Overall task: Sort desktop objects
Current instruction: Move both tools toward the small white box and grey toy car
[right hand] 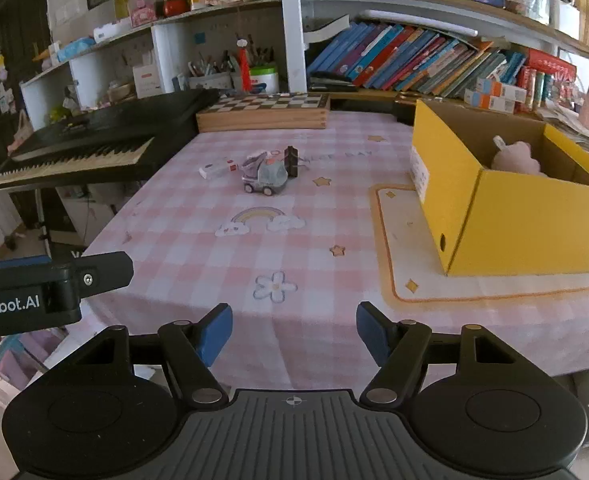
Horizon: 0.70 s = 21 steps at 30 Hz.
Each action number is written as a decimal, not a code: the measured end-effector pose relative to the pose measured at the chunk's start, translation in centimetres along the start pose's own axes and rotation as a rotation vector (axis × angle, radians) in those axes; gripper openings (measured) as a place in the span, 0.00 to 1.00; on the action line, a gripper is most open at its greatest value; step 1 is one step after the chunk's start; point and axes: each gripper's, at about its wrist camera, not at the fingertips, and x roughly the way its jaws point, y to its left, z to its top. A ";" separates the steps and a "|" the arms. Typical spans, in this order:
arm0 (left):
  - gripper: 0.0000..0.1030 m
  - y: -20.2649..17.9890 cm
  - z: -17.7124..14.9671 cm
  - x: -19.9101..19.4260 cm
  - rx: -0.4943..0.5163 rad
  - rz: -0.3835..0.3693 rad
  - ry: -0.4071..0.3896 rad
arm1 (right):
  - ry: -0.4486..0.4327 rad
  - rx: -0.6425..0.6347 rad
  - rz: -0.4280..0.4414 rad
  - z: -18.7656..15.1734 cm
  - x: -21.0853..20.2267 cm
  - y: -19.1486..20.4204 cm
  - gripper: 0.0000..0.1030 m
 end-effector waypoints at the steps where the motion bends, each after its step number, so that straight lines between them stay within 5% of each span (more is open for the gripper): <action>1: 0.90 0.0 0.3 0.4 -0.003 0.002 0.001 | 0.002 -0.004 0.002 0.4 0.4 -0.1 0.68; 21: 0.90 -0.7 6.8 9.9 -0.021 0.075 0.000 | 0.000 -0.026 0.029 8.3 9.3 -3.9 0.68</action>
